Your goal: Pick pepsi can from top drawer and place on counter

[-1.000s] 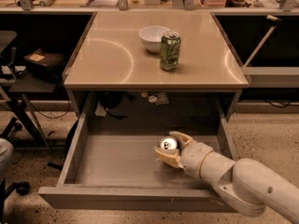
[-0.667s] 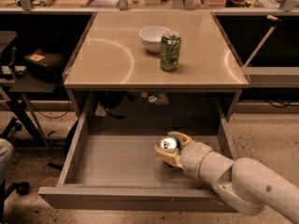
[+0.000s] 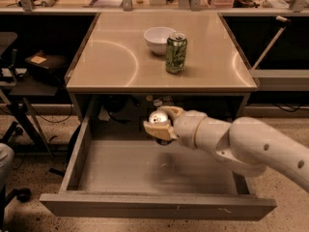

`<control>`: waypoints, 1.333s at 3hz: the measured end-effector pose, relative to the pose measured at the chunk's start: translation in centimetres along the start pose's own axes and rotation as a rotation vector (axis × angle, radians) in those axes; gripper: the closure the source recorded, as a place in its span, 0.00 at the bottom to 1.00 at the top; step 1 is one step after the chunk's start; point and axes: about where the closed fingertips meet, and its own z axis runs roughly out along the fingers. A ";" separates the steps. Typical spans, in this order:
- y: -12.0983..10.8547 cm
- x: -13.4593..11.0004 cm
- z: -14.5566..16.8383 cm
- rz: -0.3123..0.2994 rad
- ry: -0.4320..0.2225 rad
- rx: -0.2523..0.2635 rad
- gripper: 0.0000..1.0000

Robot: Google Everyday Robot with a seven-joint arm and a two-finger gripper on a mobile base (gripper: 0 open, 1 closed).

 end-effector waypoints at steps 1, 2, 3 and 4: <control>-0.7 -10.4 1.4 -0.062 -0.020 0.033 1.00; 0.8 -14.0 2.1 -0.093 -0.017 0.029 1.00; 0.9 -14.1 2.1 -0.095 -0.018 0.027 1.00; -1.6 -14.2 2.0 -0.090 0.002 0.070 1.00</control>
Offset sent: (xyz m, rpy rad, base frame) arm 0.0259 0.0251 0.0781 -0.0177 -0.0503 -0.0082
